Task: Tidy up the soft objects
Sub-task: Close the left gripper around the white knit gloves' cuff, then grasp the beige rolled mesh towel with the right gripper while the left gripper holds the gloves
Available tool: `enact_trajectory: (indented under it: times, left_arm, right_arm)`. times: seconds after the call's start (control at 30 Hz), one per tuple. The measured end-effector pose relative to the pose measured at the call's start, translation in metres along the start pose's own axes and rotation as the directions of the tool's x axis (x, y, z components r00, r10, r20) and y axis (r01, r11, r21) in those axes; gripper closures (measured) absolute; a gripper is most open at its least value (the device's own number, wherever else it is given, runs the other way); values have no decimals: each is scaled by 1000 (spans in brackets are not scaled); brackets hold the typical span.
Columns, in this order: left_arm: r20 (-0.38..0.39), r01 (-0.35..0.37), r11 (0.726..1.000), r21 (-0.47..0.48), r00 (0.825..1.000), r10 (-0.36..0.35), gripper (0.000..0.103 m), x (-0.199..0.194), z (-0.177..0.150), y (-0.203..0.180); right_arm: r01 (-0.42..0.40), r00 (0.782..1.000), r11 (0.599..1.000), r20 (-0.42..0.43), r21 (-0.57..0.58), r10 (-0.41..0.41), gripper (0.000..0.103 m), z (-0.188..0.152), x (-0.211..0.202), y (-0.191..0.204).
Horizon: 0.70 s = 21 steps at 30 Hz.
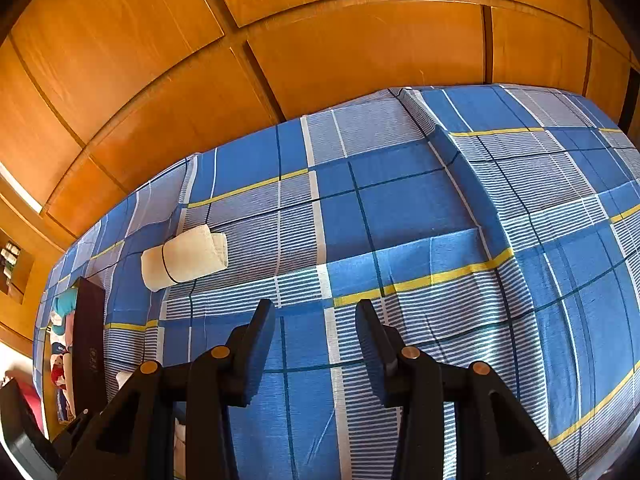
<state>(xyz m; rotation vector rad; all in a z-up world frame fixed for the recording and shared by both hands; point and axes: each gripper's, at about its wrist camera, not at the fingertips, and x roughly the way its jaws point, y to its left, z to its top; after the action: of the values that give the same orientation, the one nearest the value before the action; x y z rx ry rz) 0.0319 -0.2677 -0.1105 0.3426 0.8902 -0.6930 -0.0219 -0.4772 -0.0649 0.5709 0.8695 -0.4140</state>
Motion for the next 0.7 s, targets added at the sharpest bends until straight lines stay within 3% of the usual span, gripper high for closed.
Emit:
enact_trajectory:
  times: [0.3,0.7]
  left_arm:
    - [1,-21,1000,11,1000,21,54,0,-2,-4]
    - [-2,20,1000,-22,1000,-20,57,2,-5,1]
  right_arm:
    - [-5,1000,1000,-12,-20,5,61,0,3,4]
    - [1,999,998,-55,-62,-5,61,-6,17,11]
